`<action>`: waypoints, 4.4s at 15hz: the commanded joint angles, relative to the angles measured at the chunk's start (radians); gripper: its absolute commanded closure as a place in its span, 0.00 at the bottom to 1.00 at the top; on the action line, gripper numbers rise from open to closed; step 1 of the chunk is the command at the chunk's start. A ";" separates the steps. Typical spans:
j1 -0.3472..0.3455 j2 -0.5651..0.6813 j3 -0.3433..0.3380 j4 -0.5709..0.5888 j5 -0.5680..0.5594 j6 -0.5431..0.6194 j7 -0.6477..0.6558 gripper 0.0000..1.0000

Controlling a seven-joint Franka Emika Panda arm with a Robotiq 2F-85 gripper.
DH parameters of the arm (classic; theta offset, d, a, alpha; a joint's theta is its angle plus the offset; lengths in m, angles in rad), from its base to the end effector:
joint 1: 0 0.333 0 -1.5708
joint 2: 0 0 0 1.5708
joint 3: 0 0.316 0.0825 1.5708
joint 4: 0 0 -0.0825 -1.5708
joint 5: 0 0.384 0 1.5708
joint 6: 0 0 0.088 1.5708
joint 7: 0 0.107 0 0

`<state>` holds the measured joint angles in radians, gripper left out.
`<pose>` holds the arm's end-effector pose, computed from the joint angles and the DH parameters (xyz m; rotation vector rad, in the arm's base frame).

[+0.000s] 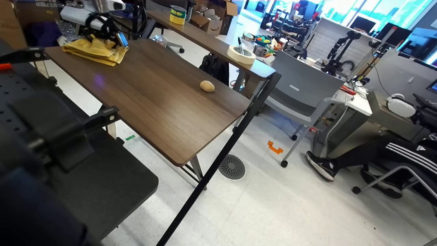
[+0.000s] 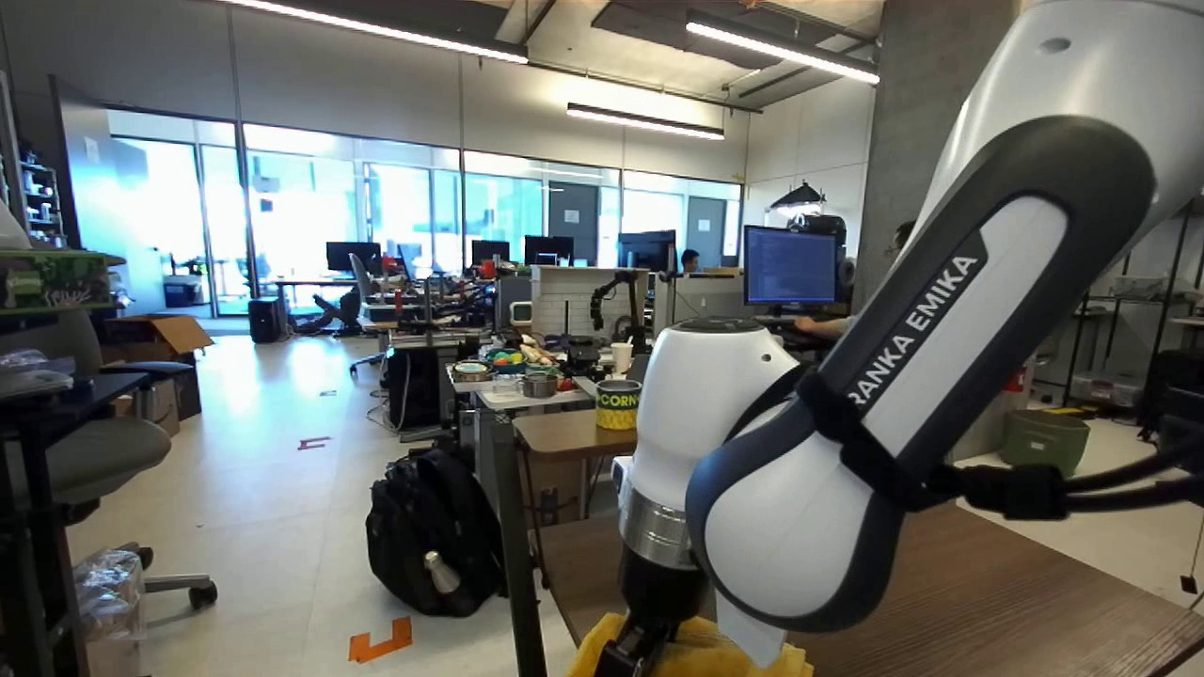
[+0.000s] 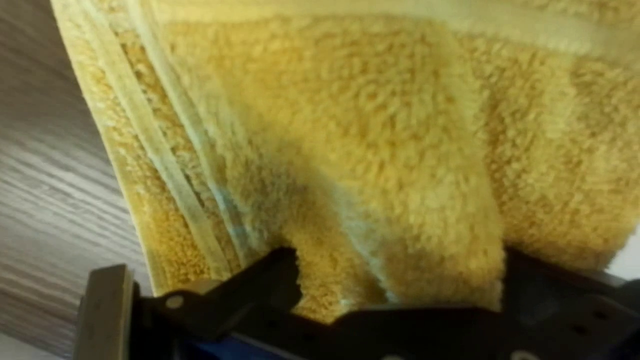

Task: Wipe the table

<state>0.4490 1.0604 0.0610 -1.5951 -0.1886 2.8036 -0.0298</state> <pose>0.5835 0.3316 0.0226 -2.9429 -1.0375 -0.2407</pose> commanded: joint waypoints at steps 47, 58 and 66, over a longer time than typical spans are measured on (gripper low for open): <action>-0.324 0.006 -0.075 -0.019 0.263 -0.098 0.352 0.00; -0.220 0.029 -0.194 0.028 0.330 -0.166 0.644 0.00; -0.230 0.040 -0.198 0.051 0.296 -0.191 0.825 0.00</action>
<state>0.2488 1.0421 -0.1663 -1.5904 0.1119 2.6147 0.8278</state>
